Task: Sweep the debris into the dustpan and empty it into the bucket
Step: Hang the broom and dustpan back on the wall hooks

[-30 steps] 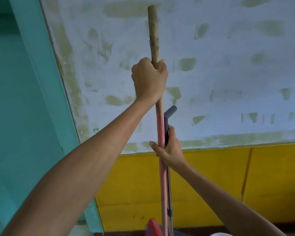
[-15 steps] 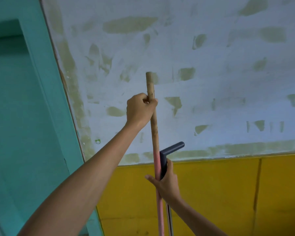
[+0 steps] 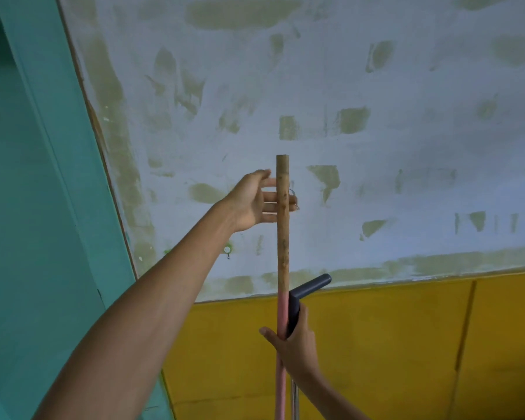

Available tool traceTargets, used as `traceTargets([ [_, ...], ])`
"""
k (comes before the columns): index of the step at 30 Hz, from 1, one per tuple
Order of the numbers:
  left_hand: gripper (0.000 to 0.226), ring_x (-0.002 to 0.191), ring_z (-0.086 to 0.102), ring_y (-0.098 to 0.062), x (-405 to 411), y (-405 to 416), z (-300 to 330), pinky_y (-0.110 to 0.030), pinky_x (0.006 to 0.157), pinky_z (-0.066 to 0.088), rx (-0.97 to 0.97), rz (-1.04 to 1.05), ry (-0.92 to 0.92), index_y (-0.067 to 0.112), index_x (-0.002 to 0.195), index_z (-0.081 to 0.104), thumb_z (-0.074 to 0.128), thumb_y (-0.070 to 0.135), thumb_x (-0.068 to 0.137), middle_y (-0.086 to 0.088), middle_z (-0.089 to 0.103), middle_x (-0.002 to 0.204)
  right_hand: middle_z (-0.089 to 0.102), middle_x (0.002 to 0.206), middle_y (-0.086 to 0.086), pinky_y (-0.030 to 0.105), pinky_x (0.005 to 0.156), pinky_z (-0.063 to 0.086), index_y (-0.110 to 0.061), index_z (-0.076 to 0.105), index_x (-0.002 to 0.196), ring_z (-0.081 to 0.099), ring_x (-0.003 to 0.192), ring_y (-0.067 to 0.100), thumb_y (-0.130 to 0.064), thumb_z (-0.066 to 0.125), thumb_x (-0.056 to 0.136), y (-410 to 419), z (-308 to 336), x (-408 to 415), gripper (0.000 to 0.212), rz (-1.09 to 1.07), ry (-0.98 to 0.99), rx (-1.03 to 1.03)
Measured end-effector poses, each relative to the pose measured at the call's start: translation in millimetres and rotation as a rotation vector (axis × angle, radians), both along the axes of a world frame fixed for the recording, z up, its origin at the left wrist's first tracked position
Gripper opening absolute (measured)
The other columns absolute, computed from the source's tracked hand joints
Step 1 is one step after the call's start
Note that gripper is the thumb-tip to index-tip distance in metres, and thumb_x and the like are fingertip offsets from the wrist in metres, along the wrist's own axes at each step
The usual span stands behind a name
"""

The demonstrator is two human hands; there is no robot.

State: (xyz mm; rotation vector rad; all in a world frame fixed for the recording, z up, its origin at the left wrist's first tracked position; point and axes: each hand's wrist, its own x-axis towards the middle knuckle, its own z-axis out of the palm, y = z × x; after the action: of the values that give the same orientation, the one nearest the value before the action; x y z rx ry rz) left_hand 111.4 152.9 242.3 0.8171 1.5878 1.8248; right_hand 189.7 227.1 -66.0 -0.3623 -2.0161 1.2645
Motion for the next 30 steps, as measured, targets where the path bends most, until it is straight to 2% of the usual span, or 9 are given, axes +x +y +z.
traceTargets([
  [2, 0.018, 0.075, 0.070, -0.031, -12, 1, 1, -0.045, 0.079, 0.060, 0.022, -0.034, 0.024, 0.006, 0.094, 0.069, 0.054, 0.016, 0.092, -0.018, 0.070, 0.085, 0.060, 0.074, -0.007, 0.020, 0.043, 0.049, -0.049, 0.036, 0.105, 0.061, 0.058, 0.005, -0.045, 0.084, 0.066, -6, -8, -13, 0.062, -0.022, -0.017, -0.008],
  [5, 0.018, 0.068, 0.070, -0.028, -32, -1, 2, -0.039, 0.073, 0.060, 0.126, 0.010, 0.023, 0.006, 0.095, 0.069, 0.053, -0.002, 0.092, -0.015, 0.072, 0.075, 0.059, 0.075, -0.006, 0.019, 0.043, 0.048, -0.049, 0.036, 0.102, 0.060, 0.057, 0.005, -0.040, 0.085, 0.068, -16, -18, -27, 0.060, -0.041, -0.048, -0.023],
  [10, 0.018, 0.072, 0.069, -0.025, -56, -11, 3, -0.041, 0.078, 0.059, 0.149, 0.062, 0.098, 0.008, 0.095, 0.069, 0.052, 0.000, 0.095, -0.009, 0.071, 0.079, 0.057, 0.076, -0.004, 0.020, 0.046, 0.046, -0.038, 0.040, 0.105, 0.056, 0.056, 0.003, -0.038, 0.084, 0.071, -31, -32, -41, 0.055, -0.038, -0.118, -0.068],
  [12, 0.019, 0.079, 0.071, -0.028, -59, -14, 3, -0.043, 0.079, 0.058, -0.028, 0.015, 0.153, 0.010, 0.104, 0.065, 0.052, 0.022, 0.098, -0.014, 0.071, 0.089, 0.057, 0.078, -0.006, 0.019, 0.047, 0.045, -0.033, 0.041, 0.107, 0.057, 0.058, 0.001, -0.039, 0.084, 0.071, -33, -36, -45, 0.056, -0.046, -0.142, -0.078],
  [14, 0.046, 0.096, 0.070, -0.033, -68, -18, 0, -0.049, 0.088, 0.054, -0.351, -0.049, 0.270, 0.014, 0.120, 0.060, 0.041, 0.048, 0.097, -0.016, 0.073, 0.103, 0.058, 0.080, -0.007, 0.017, 0.047, 0.044, -0.031, 0.041, 0.109, 0.058, 0.059, 0.000, -0.039, 0.084, 0.070, -35, -37, -49, 0.058, -0.050, -0.155, -0.097],
  [16, 0.058, 0.118, 0.059, -0.035, -79, -25, -3, -0.058, 0.102, 0.040, -0.584, -0.190, 0.336, 0.018, 0.129, 0.061, 0.027, 0.054, 0.097, -0.014, 0.068, 0.122, 0.059, 0.081, -0.007, 0.017, 0.048, 0.045, -0.030, 0.042, 0.110, 0.059, 0.059, 0.000, -0.040, 0.084, 0.070, -36, -38, -53, 0.059, -0.050, -0.161, -0.108],
  [19, 0.060, 0.124, 0.056, -0.038, -92, -34, -20, -0.060, 0.107, 0.035, -0.478, -0.463, 0.160, 0.006, 0.121, 0.069, 0.024, 0.038, 0.098, -0.019, 0.067, 0.123, 0.061, 0.085, -0.008, 0.017, 0.050, 0.047, -0.030, 0.042, 0.113, 0.062, 0.065, 0.002, -0.040, 0.084, 0.069, -36, -39, -58, 0.061, -0.054, -0.168, -0.112],
  [22, 0.051, 0.108, 0.063, -0.043, -98, -32, -33, -0.064, 0.103, 0.041, -0.284, -0.424, 0.078, -0.007, 0.107, 0.070, 0.033, 0.024, 0.094, -0.026, 0.069, 0.102, 0.062, 0.087, -0.010, 0.016, 0.052, 0.046, -0.035, 0.040, 0.113, 0.062, 0.071, 0.000, -0.041, 0.083, 0.070, -38, -41, -59, 0.060, -0.011, -0.185, -0.107],
  [30, 0.021, 0.100, 0.069, -0.030, -107, -34, -26, -0.048, 0.088, 0.057, -0.356, -0.353, 0.326, 0.002, 0.094, 0.073, 0.060, -0.011, 0.084, -0.012, 0.071, 0.096, 0.063, 0.090, -0.009, 0.019, 0.055, 0.049, -0.030, 0.041, 0.117, 0.063, 0.071, 0.005, -0.037, 0.083, 0.071, -25, -41, -60, 0.063, -0.007, -0.201, -0.131],
])
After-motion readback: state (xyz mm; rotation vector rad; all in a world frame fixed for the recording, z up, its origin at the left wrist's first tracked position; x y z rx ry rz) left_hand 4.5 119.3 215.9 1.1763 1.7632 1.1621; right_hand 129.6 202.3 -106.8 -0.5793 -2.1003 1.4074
